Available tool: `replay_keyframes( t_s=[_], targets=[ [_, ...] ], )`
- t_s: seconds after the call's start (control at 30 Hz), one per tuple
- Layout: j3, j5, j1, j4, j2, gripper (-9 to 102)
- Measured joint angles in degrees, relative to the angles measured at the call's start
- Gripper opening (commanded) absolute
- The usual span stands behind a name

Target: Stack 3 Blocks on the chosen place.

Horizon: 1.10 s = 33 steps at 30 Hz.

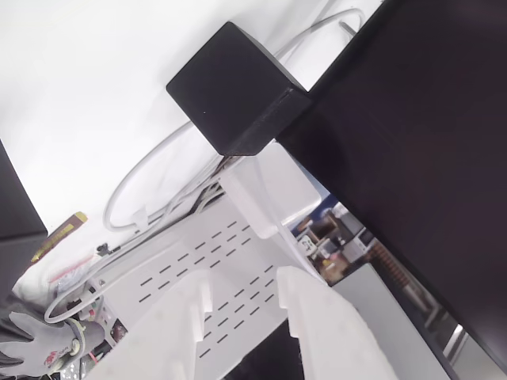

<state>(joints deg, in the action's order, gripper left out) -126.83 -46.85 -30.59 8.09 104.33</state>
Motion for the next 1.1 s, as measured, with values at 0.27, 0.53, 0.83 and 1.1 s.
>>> replay_keyframes(
  t_s=[0.27, 0.53, 0.83, 1.1],
  targets=[
    [8.79, 2.11, 1.85, 6.59, -8.35, 12],
    [13.62, -9.4, 1.76, 4.04, -14.59, 22],
    [18.63, -27.77, 1.76, 2.02, -18.46, 29],
    [28.92, -41.66, 2.29, 2.46, -27.07, 33]
  ],
)
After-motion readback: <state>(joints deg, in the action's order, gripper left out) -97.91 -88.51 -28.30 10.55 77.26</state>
